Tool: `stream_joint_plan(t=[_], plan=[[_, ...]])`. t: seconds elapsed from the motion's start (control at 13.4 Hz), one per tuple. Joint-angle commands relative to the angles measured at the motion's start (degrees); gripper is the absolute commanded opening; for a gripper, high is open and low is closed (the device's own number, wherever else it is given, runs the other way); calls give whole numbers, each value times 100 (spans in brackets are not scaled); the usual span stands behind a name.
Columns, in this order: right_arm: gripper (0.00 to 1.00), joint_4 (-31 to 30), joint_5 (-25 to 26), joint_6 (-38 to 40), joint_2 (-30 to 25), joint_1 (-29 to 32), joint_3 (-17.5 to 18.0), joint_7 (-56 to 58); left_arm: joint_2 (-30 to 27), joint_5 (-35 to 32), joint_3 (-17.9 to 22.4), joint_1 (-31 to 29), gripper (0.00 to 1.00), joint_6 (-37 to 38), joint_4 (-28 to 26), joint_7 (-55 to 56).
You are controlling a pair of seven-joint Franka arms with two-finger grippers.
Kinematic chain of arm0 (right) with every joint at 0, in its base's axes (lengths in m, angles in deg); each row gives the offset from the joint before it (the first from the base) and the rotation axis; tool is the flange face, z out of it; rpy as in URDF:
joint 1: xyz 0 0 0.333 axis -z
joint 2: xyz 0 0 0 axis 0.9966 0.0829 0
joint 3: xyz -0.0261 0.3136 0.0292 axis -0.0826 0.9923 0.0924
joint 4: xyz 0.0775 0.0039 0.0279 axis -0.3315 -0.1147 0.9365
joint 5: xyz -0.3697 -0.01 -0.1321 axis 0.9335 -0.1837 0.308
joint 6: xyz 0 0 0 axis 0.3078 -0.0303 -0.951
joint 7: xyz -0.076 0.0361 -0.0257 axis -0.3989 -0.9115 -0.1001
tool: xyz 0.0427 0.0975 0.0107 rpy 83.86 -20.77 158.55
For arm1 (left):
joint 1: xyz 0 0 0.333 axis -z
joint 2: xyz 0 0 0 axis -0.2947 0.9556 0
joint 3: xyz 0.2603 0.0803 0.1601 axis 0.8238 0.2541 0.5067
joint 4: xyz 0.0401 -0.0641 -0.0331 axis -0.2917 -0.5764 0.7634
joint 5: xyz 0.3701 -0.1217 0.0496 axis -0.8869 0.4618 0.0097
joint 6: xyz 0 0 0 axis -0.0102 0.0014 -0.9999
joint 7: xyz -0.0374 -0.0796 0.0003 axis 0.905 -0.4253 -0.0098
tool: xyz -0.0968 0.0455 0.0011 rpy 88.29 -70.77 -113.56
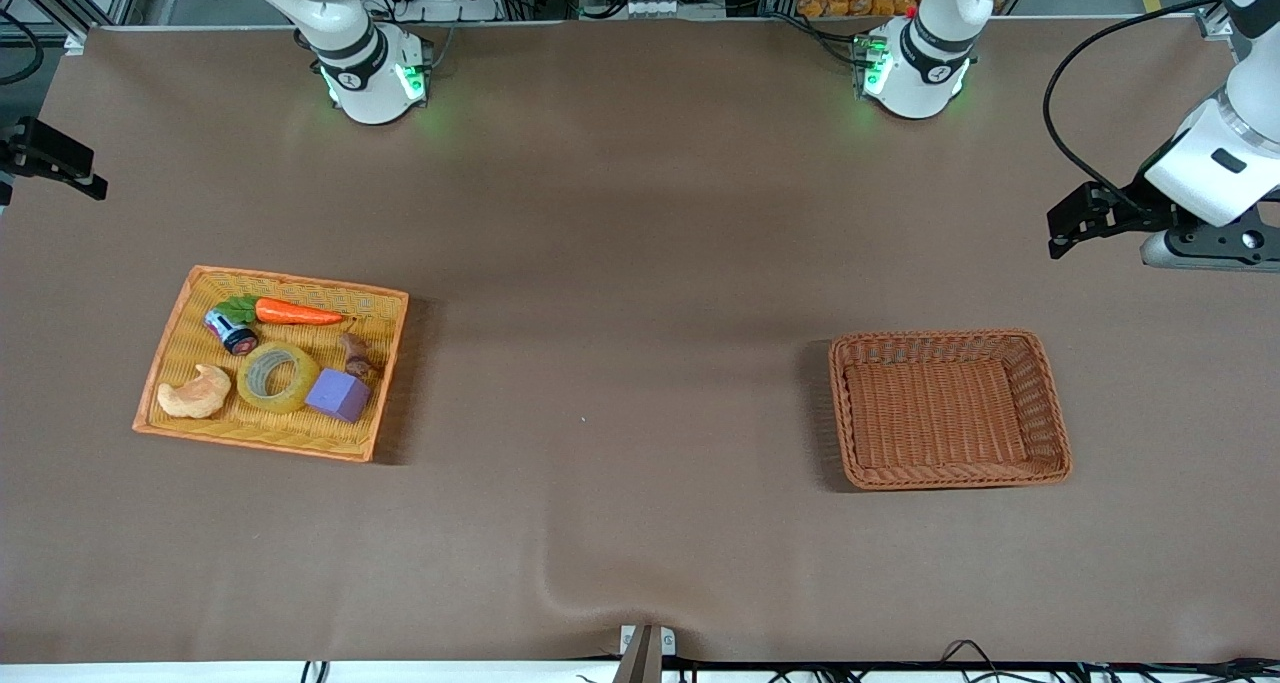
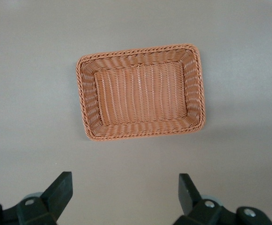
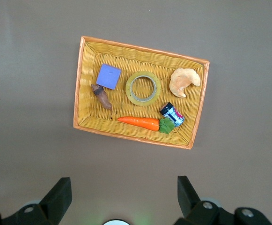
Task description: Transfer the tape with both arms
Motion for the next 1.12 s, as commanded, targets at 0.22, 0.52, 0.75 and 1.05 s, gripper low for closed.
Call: stream_joint_plan(t=[0.22,0.52,0.75,1.05], plan=[[100,236,118,35,44,31,31,-86,38,25,-4,-10,100,71,87,22],[100,219,13,-26,281,5,40,-60,38,51,-4,-1,100,71,95,30],[100,-105,-5,0,264,-48,66,28,47,69,-4,25,100,62,122,48],[100,-598,-286,-359,299,-48,67,606,91,25,-4,34,100,62,131,48]])
